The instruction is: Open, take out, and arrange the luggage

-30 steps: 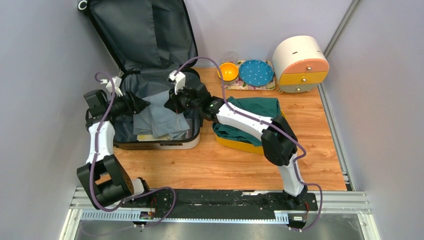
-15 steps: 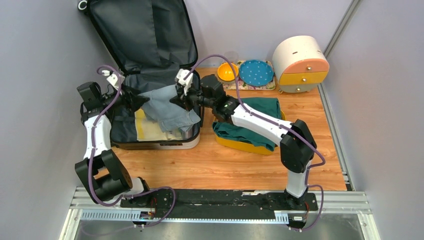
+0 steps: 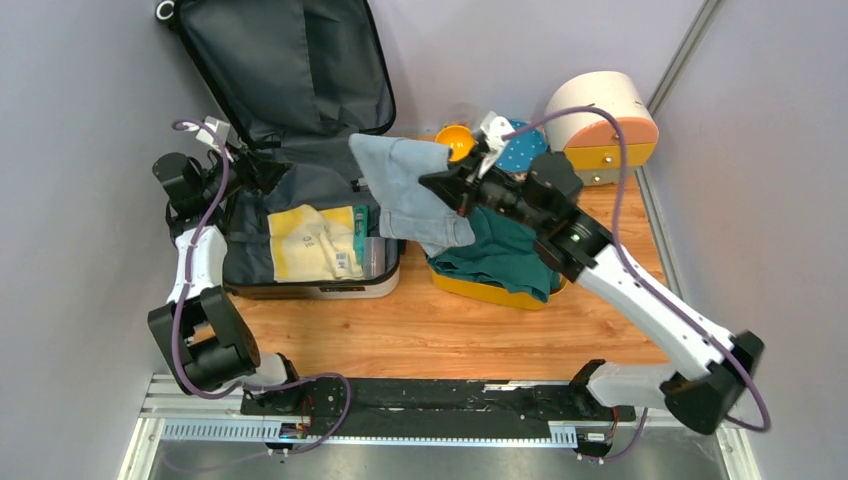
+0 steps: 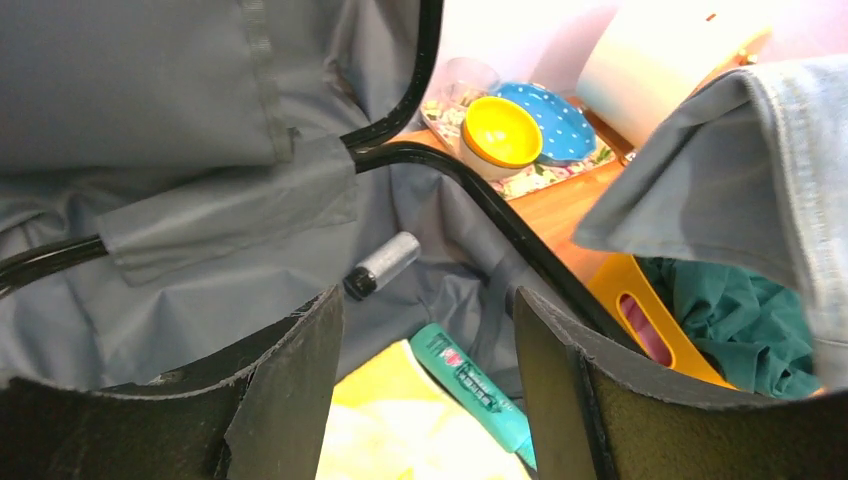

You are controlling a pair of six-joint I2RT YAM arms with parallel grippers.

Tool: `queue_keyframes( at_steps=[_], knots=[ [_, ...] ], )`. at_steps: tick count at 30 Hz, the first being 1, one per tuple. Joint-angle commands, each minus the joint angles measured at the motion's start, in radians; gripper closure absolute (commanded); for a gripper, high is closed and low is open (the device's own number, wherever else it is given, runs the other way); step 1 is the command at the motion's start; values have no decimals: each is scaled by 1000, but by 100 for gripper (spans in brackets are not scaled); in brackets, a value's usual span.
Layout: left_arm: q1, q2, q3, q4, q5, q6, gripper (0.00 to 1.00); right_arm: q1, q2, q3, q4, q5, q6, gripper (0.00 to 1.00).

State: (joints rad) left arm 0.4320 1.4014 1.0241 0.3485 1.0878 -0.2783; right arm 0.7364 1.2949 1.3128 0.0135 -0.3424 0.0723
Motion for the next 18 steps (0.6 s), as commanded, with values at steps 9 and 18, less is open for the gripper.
queue_keyframes(
  at_steps=[9, 18],
  knots=[
    [-239, -108, -65, -152, -98, 99, 29, -55, -365, -144, -314, 151, 227, 100],
    [-328, -145, -52, -298, -137, 153, 29, -445, -330, -261, -443, 51, 204, 100]
  ],
)
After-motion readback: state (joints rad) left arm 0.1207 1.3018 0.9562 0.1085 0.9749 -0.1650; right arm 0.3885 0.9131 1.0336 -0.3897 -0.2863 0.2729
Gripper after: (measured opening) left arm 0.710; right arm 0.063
